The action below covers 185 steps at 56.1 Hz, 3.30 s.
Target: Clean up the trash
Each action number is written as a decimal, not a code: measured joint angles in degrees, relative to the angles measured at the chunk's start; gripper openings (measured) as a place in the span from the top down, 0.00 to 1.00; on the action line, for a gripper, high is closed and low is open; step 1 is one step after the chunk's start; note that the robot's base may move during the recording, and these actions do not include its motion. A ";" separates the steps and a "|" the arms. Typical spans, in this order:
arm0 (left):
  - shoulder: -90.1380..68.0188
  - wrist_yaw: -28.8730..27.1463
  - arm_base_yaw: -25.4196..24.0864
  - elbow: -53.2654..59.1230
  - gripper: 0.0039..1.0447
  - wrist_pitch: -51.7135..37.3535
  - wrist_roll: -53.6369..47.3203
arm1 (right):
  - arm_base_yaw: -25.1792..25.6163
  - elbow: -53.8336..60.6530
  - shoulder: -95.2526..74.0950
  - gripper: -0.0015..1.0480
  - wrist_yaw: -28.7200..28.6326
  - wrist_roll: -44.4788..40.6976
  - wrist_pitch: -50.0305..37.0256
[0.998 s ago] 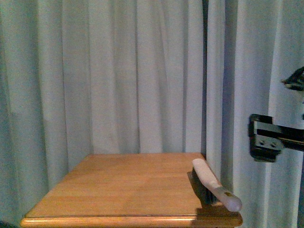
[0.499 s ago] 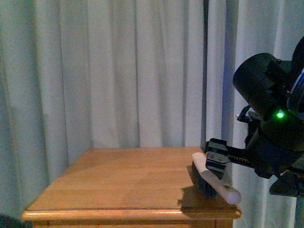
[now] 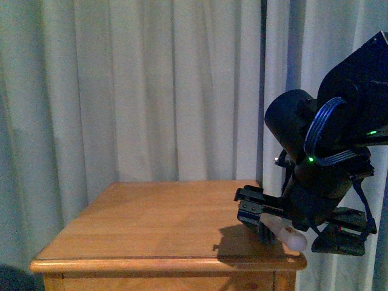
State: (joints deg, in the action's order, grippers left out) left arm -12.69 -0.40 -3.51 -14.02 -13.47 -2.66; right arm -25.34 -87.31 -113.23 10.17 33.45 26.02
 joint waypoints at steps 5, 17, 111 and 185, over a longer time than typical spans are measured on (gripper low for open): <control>0.00 0.02 0.00 0.00 0.73 0.00 0.00 | -0.24 -0.83 -0.50 0.24 -0.15 0.02 0.35; 0.00 0.02 0.00 0.00 0.73 0.00 0.00 | -0.68 -1.55 -1.14 0.56 -0.42 0.00 0.74; -0.02 0.35 0.02 0.00 0.73 0.00 -0.02 | -9.31 56.89 80.41 0.81 26.86 -29.31 -26.29; 0.24 -0.02 -0.13 0.15 0.73 0.07 0.39 | -9.53 57.09 80.26 0.81 26.73 -28.72 -26.27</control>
State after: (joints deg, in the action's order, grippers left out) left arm -12.45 -0.43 -3.64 -13.87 -13.41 -2.26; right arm -34.87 -30.22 -32.97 36.91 4.73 -0.25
